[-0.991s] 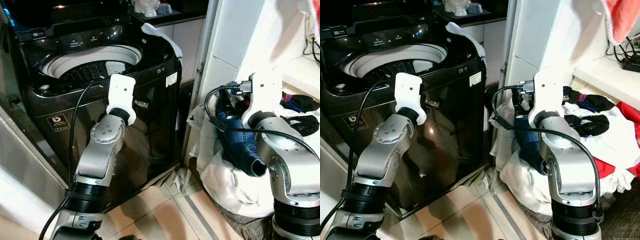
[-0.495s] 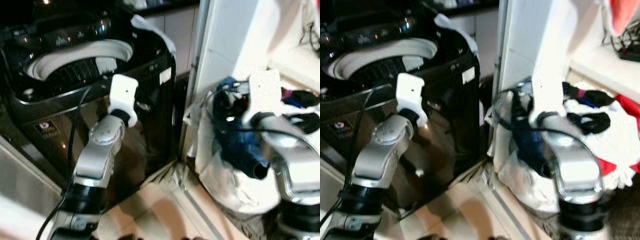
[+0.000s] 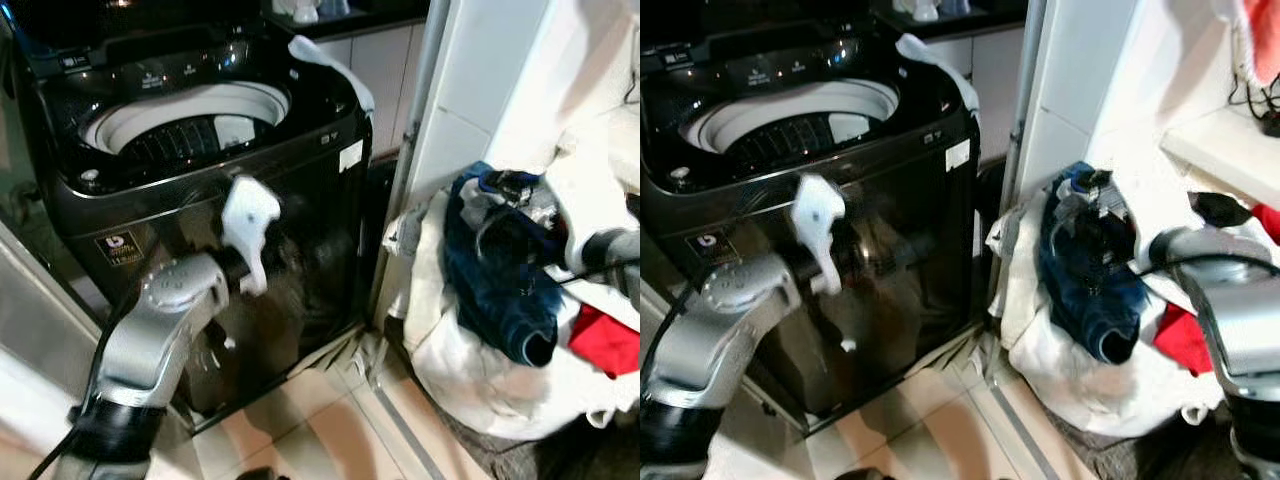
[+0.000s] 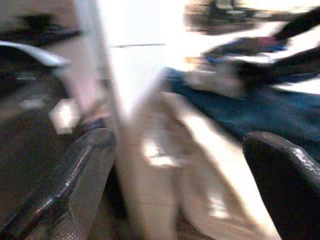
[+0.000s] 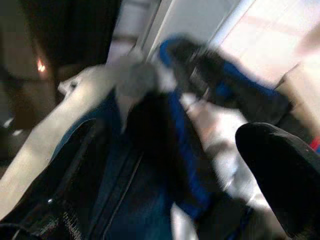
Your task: Clothes washing
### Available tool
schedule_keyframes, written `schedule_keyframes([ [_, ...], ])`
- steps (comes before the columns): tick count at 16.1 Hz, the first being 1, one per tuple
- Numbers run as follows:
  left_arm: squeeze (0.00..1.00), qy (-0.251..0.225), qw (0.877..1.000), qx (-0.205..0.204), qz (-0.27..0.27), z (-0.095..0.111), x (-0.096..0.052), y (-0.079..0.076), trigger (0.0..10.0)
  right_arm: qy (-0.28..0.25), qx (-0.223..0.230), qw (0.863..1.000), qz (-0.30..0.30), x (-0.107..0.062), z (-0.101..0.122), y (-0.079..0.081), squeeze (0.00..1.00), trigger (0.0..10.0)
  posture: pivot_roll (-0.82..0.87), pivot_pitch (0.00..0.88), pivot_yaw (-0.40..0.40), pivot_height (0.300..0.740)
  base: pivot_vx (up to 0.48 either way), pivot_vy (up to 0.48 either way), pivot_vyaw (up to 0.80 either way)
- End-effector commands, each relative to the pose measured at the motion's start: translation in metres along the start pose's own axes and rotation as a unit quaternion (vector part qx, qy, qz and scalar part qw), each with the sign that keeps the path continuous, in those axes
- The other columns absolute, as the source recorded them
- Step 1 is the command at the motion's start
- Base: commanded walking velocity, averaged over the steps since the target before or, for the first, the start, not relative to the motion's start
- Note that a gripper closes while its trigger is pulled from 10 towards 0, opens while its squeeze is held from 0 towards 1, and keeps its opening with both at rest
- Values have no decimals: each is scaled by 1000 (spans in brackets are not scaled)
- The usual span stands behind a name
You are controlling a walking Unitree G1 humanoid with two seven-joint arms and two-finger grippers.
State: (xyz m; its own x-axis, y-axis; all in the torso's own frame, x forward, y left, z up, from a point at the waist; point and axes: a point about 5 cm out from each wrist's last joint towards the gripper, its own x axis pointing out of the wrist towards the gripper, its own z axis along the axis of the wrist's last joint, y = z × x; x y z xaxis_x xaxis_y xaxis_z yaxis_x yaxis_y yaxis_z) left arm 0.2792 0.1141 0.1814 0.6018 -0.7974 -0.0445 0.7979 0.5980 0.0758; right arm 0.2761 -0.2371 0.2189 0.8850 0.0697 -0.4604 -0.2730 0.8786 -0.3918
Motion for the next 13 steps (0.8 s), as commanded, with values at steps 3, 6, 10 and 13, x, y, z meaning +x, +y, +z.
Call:
schedule_keyframes([
  [3, 0, 9, 998, -7, -65, 0, -2, -13, 10000, 26, 29, 999, 12, 8, -12, -3, 0, 10000, -42, 0, 21, 740, 0, 0, 0],
  [6, 0, 4, 998, -7, -64, 2, 2, -13, 10000, 6, 41, 999, 5, 27, -20, -5, 0, 10000, -41, 0, 25, 740, 0, 0, 0],
  [10, 0, 0, 998, -6, -60, 4, 3, -14, 10000, 11, 44, 999, 1, 35, -24, -7, 0, 0, -32, 0, 20, 740, 0, 0, 0],
  [13, 0, -3, 999, -2, -47, 4, 5, -13, 10000, 7, 34, 999, 5, 39, -26, -7, 0, 0, -26, 0, 17, 740, 0, 0, 0],
])
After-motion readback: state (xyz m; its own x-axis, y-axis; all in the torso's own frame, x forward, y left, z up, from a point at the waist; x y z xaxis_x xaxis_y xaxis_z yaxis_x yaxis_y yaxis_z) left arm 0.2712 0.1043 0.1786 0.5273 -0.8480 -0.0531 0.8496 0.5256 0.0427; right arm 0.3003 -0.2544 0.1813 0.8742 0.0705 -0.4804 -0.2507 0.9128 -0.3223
